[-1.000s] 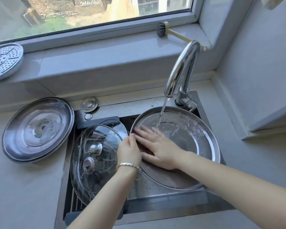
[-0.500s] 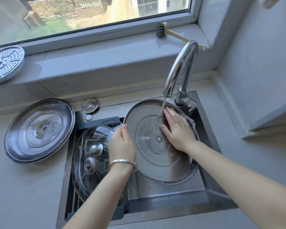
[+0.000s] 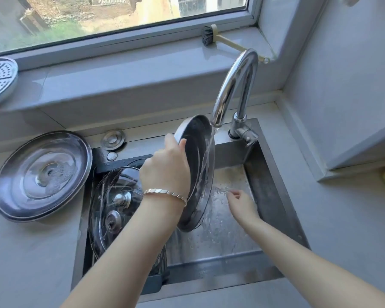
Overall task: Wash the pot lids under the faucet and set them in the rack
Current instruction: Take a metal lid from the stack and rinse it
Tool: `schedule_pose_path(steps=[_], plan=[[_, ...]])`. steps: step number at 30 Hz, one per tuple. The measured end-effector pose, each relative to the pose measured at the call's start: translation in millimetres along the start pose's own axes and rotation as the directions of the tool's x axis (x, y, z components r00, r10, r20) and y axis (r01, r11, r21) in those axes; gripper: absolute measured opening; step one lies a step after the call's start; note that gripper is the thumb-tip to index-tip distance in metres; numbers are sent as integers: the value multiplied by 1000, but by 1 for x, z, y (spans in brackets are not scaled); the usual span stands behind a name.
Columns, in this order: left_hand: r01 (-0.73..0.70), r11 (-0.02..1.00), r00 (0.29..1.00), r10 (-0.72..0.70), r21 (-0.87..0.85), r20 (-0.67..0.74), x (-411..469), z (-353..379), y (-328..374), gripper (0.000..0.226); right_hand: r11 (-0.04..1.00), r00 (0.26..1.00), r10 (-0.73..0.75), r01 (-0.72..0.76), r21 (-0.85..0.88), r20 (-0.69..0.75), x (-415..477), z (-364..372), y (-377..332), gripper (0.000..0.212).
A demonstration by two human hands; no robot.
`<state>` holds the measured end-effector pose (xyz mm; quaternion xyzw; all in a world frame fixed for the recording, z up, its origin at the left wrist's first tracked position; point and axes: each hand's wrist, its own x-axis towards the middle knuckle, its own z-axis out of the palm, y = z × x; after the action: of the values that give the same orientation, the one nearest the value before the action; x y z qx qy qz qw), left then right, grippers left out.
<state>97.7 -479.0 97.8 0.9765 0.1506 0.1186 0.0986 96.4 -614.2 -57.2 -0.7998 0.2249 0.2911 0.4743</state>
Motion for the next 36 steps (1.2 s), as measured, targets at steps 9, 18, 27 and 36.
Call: schedule_pose_path(steps=[9,18,27,36], plan=[[525,775,826,-364,-353,431,0,23,-40,39,995,991,-23,35,91,-134,21,-39,-9,25],[921,153,390,-341,-358,855,-46,62,-30,16,719,716,-662,520,-461,-223,-1,-123,-83,28],[437,659,893,-239,-612,381,-52,44,-46,25,894,865,-419,447,41,-276,16,-100,-42,29],[-487,865,857,500,-123,126,-65,31,-52,60,994,991,81,-72,-82,106,11,-75,-8,36]])
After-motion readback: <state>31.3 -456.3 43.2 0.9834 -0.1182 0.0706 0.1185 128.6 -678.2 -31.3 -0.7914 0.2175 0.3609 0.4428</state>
